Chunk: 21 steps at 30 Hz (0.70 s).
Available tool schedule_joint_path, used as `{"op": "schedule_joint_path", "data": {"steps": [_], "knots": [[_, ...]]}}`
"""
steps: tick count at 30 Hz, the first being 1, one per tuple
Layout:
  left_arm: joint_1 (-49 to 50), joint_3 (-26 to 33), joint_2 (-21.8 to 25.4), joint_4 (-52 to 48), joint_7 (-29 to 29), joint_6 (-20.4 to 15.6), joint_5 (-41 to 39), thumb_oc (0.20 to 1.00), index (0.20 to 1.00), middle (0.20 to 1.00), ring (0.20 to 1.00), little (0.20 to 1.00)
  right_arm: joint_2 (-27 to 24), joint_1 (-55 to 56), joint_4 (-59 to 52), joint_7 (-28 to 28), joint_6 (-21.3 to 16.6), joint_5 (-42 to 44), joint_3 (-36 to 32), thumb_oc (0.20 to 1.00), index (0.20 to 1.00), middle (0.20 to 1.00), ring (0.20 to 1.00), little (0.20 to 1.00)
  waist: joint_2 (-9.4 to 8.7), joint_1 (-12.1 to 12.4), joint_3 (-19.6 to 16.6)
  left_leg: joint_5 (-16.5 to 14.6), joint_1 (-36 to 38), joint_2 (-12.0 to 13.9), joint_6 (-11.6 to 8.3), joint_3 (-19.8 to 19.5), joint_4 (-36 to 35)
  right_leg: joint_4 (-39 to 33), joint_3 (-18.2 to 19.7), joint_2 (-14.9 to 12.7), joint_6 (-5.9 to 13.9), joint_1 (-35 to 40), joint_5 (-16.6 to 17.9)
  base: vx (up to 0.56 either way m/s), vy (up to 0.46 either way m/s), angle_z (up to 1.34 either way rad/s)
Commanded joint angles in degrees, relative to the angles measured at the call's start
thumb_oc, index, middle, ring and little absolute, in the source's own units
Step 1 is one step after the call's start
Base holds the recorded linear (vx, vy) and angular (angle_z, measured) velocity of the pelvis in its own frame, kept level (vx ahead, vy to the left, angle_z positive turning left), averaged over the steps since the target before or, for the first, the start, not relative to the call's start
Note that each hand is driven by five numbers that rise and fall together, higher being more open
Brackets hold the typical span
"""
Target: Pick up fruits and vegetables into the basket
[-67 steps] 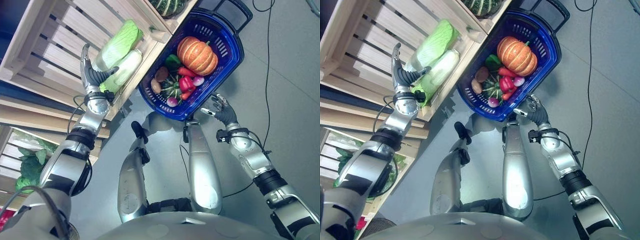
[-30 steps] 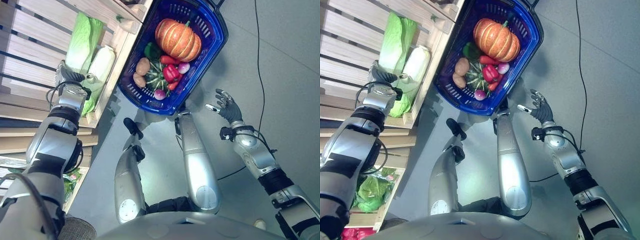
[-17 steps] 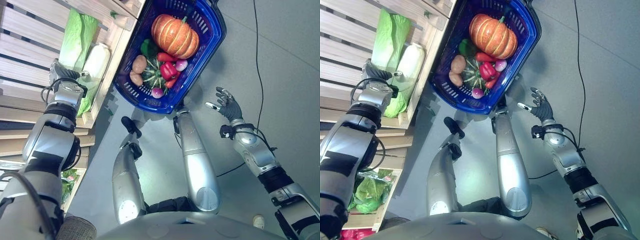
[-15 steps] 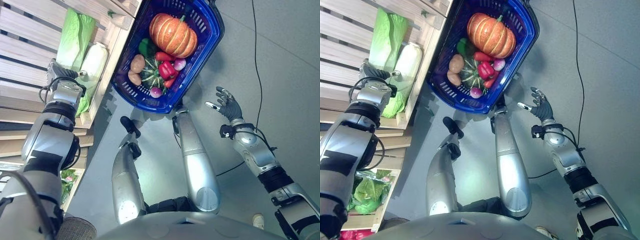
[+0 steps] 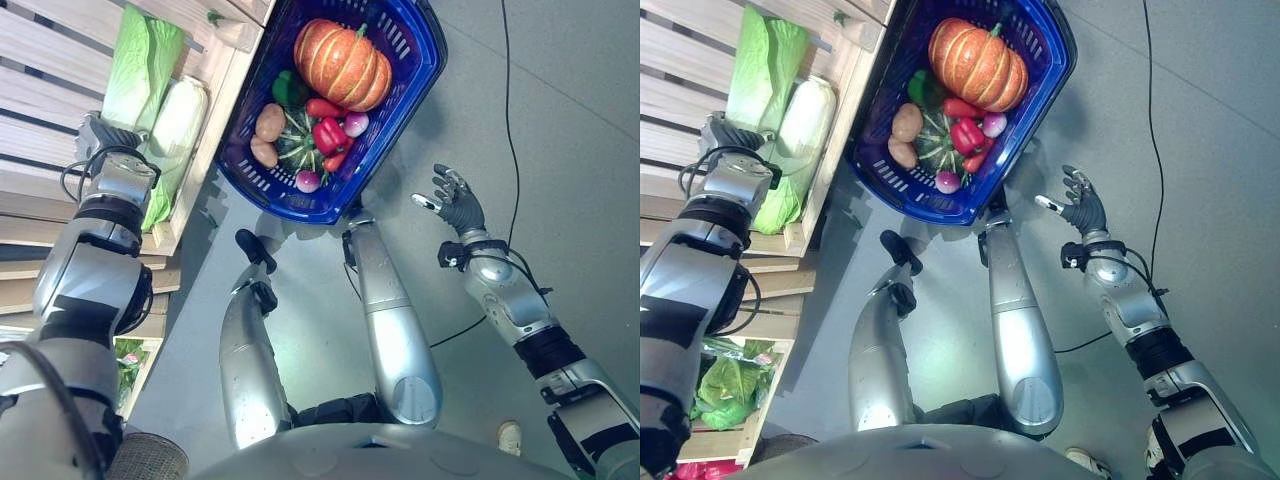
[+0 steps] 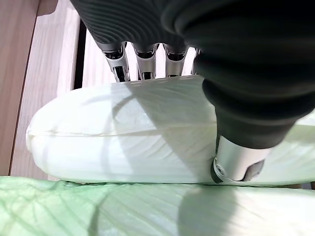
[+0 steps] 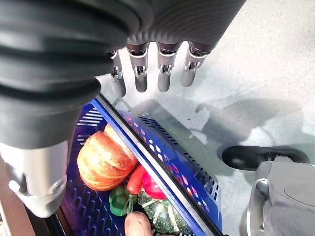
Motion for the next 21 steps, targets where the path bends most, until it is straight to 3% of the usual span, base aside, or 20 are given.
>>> {"op": "schedule_joint_path", "data": {"steps": [1,8,18,19,21], "knots": [[4.7,0.4,-4.6,4.1,-7.4,0.4,-1.3,0.200,0.200,0.200,0.200,0.200,2.9,0.1,-2.1,-1.1,-2.7,1.1,0.8,1.000,1.000,1.000,1.000,1.000,-4.35,-1.2,-0.5,-1.4,-5.9,-2.0,2.94,0.7,6.4,-1.2,-0.7,0.7,1.96,2.2,-0.5,0.00,0.000,0.00],[6.6,0.8,-5.4,1.9,-8.1,-2.0,-2.7,0.200,0.200,0.200,0.200,0.200,3.0,0.9,-3.8,-0.6,-4.0,0.2,0.3,1.000,1.000,1.000,1.000,1.000,-4.50,-1.1,-0.5,-1.4,-4.1,-2.1,3.08,0.9,5.6,-1.9,-0.8,0.7,2.02,4.0,-0.5,0.00,0.000,0.00],[16.3,6.5,-4.6,-8.6,-5.9,-9.9,-7.2,0.200,0.200,0.200,0.200,0.200,2.0,4.4,-12.5,1.8,-7.1,-4.7,-4.1,1.000,1.000,1.000,1.000,1.000,-3.86,0.4,-0.5,-1.2,4.9,-2.8,3.16,1.3,2.2,-4.6,-2.0,-0.9,2.50,12.5,-0.9,-0.01,0.000,0.00],[17.3,7.4,-4.4,-10.0,-5.5,-11.0,-7.4,0.200,0.200,0.200,0.200,0.200,1.8,4.3,-13.6,2.3,-7.3,-5.1,-4.7,1.000,1.000,1.000,1.000,1.000,-3.80,0.7,-0.5,0.6,5.1,-2.9,3.74,1.8,1.2,-5.7,-2.4,-1.2,2.17,12.5,1.0,-0.07,0.001,0.00],[19.8,8.8,-4.2,-12.7,-4.3,-13.1,-7.4,0.200,0.200,0.200,0.200,0.200,1.5,4.7,-15.4,3.7,-7.8,-6.2,-5.5,1.000,1.000,1.000,1.000,1.000,-3.62,1.4,-0.5,0.5,7.3,-3.1,3.78,1.7,0.5,-6.3,-2.9,-1.7,2.22,14.8,0.9,-0.03,0.007,0.03]]}}
